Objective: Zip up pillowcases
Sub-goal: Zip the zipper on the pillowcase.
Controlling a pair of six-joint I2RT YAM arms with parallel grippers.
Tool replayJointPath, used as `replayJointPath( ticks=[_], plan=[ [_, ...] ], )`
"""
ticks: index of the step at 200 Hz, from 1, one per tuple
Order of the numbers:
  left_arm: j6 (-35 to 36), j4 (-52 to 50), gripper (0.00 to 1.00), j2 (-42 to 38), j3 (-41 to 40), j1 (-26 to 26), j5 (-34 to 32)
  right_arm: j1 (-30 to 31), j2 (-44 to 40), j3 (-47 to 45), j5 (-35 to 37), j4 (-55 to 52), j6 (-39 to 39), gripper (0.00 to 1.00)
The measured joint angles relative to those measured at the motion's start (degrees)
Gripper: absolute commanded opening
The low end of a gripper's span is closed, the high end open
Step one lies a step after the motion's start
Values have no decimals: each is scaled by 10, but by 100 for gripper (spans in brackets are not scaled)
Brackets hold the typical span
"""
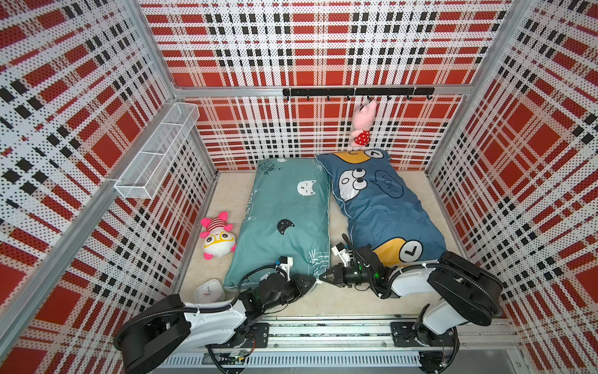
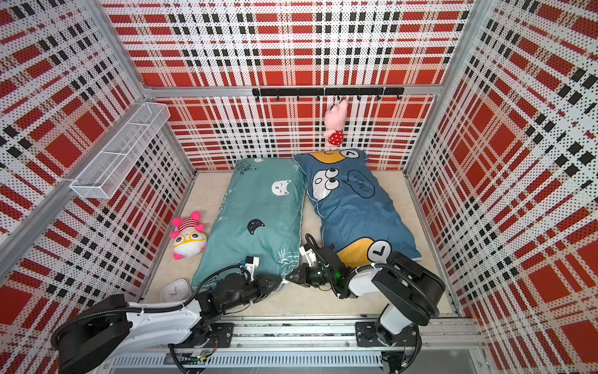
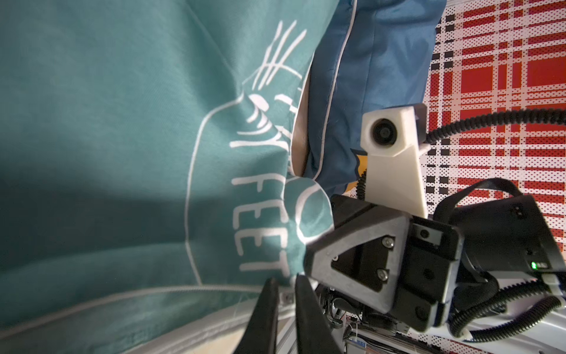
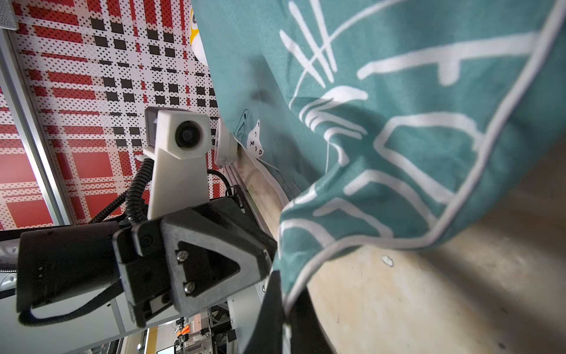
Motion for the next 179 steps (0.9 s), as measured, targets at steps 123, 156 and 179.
replayJointPath(
  ticks=[123,156,179],
  plan=[
    [3,-7,0,-2,-1,-2,-9,1,-22,0,2,-13,-5,0],
    [32,-38,0,-6,14,-14,-23,2,-49,0,14,-43,-13,0],
    [58,-80,0,-6,43,-23,-42,2,-79,2,31,-89,-35,0]
  ],
)
